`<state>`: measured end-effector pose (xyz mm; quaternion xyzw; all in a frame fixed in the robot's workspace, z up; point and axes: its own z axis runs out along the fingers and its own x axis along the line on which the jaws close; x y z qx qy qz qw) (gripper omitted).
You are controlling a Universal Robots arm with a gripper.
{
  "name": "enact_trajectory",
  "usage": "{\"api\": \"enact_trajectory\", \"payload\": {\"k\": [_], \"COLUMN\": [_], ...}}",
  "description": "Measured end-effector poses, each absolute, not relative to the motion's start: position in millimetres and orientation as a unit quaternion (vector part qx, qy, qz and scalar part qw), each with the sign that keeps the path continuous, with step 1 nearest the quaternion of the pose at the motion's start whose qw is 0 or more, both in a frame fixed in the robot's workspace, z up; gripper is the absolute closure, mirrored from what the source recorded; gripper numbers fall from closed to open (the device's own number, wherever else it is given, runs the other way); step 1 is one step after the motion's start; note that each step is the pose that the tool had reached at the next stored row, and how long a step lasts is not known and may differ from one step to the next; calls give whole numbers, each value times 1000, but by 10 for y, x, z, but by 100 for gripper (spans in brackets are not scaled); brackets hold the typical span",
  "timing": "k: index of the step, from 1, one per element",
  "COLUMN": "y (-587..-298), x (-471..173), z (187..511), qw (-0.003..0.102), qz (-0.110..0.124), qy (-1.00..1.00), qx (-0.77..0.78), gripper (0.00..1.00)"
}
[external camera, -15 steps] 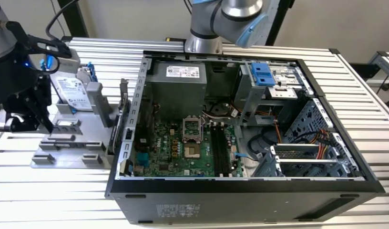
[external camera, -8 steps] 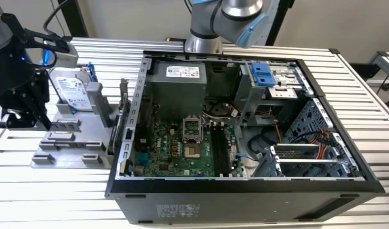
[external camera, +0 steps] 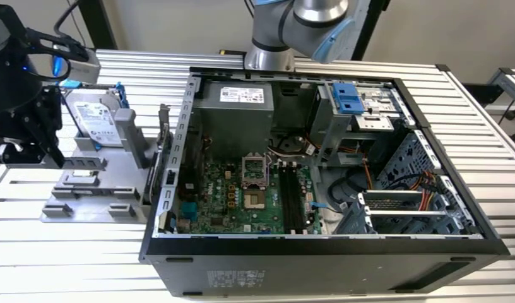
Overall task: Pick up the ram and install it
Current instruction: 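Pick up the ram and move it above insertion slot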
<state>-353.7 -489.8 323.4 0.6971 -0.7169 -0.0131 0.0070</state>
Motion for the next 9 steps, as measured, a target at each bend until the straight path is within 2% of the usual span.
{"api": "enact_trajectory", "payload": {"k": [9], "y": [-4898], "x": [-3537], "z": [3377], "qw": [7], "qz": [-13], "qy": [-717], "qx": [697], "gripper": [100]}}
